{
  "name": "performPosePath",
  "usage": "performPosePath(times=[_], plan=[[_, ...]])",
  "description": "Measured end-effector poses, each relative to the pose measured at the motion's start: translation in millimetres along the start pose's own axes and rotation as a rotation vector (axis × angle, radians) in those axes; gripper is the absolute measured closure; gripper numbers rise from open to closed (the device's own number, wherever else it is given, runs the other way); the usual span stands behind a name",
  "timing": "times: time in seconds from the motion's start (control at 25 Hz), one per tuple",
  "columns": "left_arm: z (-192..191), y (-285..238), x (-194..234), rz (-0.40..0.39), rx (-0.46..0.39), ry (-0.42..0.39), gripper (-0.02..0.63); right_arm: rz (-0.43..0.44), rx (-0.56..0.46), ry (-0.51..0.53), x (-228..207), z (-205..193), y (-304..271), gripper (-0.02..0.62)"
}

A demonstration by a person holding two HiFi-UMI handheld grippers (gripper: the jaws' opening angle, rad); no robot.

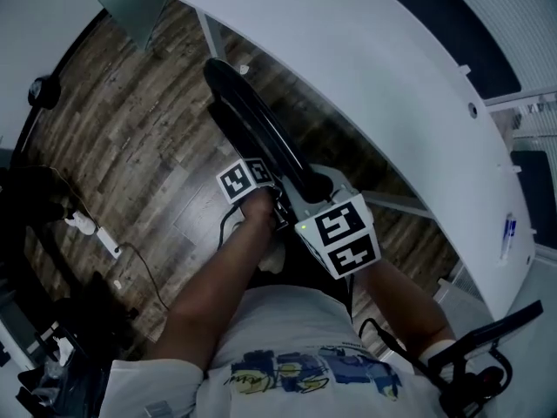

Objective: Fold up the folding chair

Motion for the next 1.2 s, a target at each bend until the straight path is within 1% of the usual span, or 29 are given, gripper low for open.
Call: performPosePath(times=[0.2, 0.32, 0.48, 0.64, 0.84, 0.96, 1.08, 1.2], plan=[[17.3, -25.7, -15.8, 0.006, -0.076, 0.067, 0.477, 0.081, -0.005, 0.07, -35.1, 3.3, -12.4, 0.535], [17.6, -36.0, -21.5, 0.011, -0.095, 0.11, 0.477, 0.115, -0.008, 0.101, -47.6, 0.2, -16.3, 0.535], [22.8, -58.3, -30.7, 0.033, -0.117, 0.138, 0.477, 0.15, 0.0, 0.107, -75.7, -5.3, -24.4, 0.535], [24.3, -80.7, -39.3, 0.057, -0.113, 0.157, 0.477, 0.168, 0.018, 0.099, -105.4, -13.7, -32.8, 0.535], [25.2, -95.1, -54.1, 0.093, -0.104, 0.163, 0.477, 0.18, 0.013, 0.085, -136.7, -16.5, -34.4, 0.535], [25.8, -104.1, -65.3, 0.083, -0.096, 0.187, 0.477, 0.193, 0.012, 0.074, -153.2, -17.5, -35.4, 0.535], [28.4, -114.9, -72.8, 0.08, -0.083, 0.184, 0.475, 0.203, 0.01, 0.06, -170.4, -21.1, -38.2, 0.535], [30.9, -122.4, -76.5, 0.081, -0.074, 0.164, 0.468, 0.212, 0.011, 0.051, -183.8, -21.9, -39.3, 0.535]])
Point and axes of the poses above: the fingertips, and each gripper's own axes: y backward along the fingers, x to its left, z out of its top, the point moved 1 cm from there along y, backward along the fingers, and after that the axes turned 5 degrees about y, right-handed, at the moved point
